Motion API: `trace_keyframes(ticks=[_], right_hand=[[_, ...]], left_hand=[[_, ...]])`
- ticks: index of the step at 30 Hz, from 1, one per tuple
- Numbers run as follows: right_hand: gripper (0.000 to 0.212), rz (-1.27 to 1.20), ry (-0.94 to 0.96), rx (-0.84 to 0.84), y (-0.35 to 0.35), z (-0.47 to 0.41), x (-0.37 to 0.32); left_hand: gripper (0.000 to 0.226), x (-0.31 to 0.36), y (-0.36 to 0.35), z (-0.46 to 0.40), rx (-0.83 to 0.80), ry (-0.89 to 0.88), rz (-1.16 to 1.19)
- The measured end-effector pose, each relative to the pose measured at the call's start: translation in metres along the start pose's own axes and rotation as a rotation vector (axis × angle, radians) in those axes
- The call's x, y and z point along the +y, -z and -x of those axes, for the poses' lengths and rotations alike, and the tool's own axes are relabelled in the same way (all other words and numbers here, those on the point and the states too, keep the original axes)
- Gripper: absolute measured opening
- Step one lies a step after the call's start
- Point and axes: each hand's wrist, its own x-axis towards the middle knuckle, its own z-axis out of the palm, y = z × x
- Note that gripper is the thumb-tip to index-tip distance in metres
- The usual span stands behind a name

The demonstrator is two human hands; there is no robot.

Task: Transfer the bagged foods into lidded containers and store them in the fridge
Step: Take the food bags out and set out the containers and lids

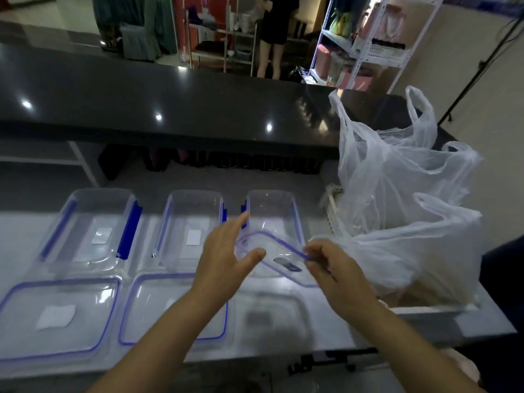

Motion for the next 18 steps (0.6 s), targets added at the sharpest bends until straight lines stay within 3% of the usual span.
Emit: trace_keyframes(ticks=[5,12,18], right_hand=[[0.014,0.193,0.152,0.054,-0.029,0.041,0.031],[0.019,0.254,0.026,-0.046,-0.066,0.073,0.064],[0.018,0.270,-0.051,-0.127,-0.081,0.079,0.066]], left_hand=[[0.027,-0.020,-0.017,0.048,-0.285,-0.085,-0.128],[0.047,-0.049,-0.032,0.074,-0.467,-0.253,-0.363],[0.029,-0.051,-0.039,0.079,-0.517,-0.287,-0.505]])
